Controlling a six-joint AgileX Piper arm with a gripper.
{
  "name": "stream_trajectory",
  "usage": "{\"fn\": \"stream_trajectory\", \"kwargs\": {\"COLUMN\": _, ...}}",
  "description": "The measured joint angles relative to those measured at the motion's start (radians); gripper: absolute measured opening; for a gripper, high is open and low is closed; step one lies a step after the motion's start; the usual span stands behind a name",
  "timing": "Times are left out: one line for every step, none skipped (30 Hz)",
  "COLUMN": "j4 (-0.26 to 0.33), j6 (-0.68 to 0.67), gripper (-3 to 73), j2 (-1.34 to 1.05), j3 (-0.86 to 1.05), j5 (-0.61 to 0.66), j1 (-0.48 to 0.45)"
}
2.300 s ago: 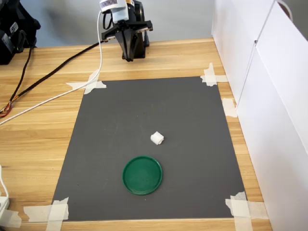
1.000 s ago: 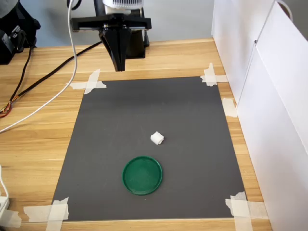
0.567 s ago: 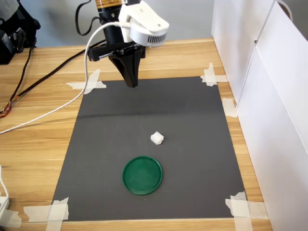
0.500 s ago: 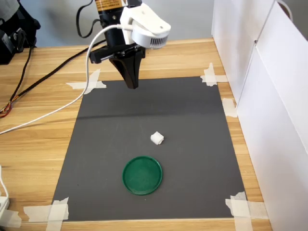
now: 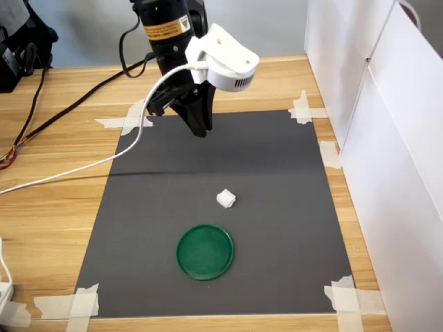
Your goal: Grasp a white terminal and put it in the green lid.
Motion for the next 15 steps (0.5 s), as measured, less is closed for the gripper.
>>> {"fn": "stream_trajectory", "kwargs": {"j4": -0.024, "j6": 0.004, "gripper": 36.0, "j2": 0.009, "j3": -0.002, "j5": 0.003, "j1": 0.012}}
{"fn": "stream_trajectory", "kwargs": {"j4": -0.045, "j6": 0.008, "gripper": 42.0, "j2": 0.017, "j3": -0.003, "j5": 0.008, "j1": 0.029}}
{"fn": "stream_trajectory", "kwargs": {"j4": -0.061, "j6": 0.011, "gripper": 47.7, "j2": 0.023, "j3": -0.004, "j5": 0.013, "j1": 0.048}}
{"fn": "stream_trajectory", "kwargs": {"j4": -0.068, "j6": 0.011, "gripper": 53.1, "j2": 0.028, "j3": -0.008, "j5": 0.021, "j1": 0.069}}
{"fn": "stream_trajectory", "kwargs": {"j4": -0.066, "j6": 0.011, "gripper": 57.9, "j2": 0.031, "j3": -0.015, "j5": 0.028, "j1": 0.089}}
{"fn": "stream_trajectory", "kwargs": {"j4": -0.059, "j6": 0.011, "gripper": 62.2, "j2": 0.032, "j3": -0.023, "j5": 0.034, "j1": 0.106}}
{"fn": "stream_trajectory", "kwargs": {"j4": -0.049, "j6": 0.011, "gripper": 65.5, "j2": 0.032, "j3": -0.033, "j5": 0.038, "j1": 0.12}}
{"fn": "stream_trajectory", "kwargs": {"j4": -0.037, "j6": 0.011, "gripper": 67.7, "j2": 0.032, "j3": -0.045, "j5": 0.048, "j1": 0.128}}
{"fn": "stream_trajectory", "kwargs": {"j4": -0.028, "j6": 0.011, "gripper": 69.0, "j2": 0.032, "j3": -0.057, "j5": 0.055, "j1": 0.132}}
{"fn": "stream_trajectory", "kwargs": {"j4": -0.021, "j6": 0.011, "gripper": 69.8, "j2": 0.032, "j3": -0.069, "j5": 0.056, "j1": 0.134}}
{"fn": "stream_trajectory", "kwargs": {"j4": -0.019, "j6": 0.011, "gripper": 70.1, "j2": 0.032, "j3": -0.08, "j5": 0.059, "j1": 0.136}}
{"fn": "stream_trajectory", "kwargs": {"j4": -0.019, "j6": 0.011, "gripper": 70.4, "j2": 0.034, "j3": -0.09, "j5": 0.065, "j1": 0.136}}
{"fn": "stream_trajectory", "kwargs": {"j4": -0.022, "j6": 0.011, "gripper": 70.5, "j2": 0.038, "j3": -0.107, "j5": 0.075, "j1": 0.136}}
{"fn": "stream_trajectory", "kwargs": {"j4": -0.027, "j6": 0.016, "gripper": 70.6, "j2": 0.043, "j3": -0.119, "j5": 0.085, "j1": 0.136}}
{"fn": "stream_trajectory", "kwargs": {"j4": -0.033, "j6": 0.023, "gripper": 70.6, "j2": 0.051, "j3": -0.129, "j5": 0.092, "j1": 0.136}}
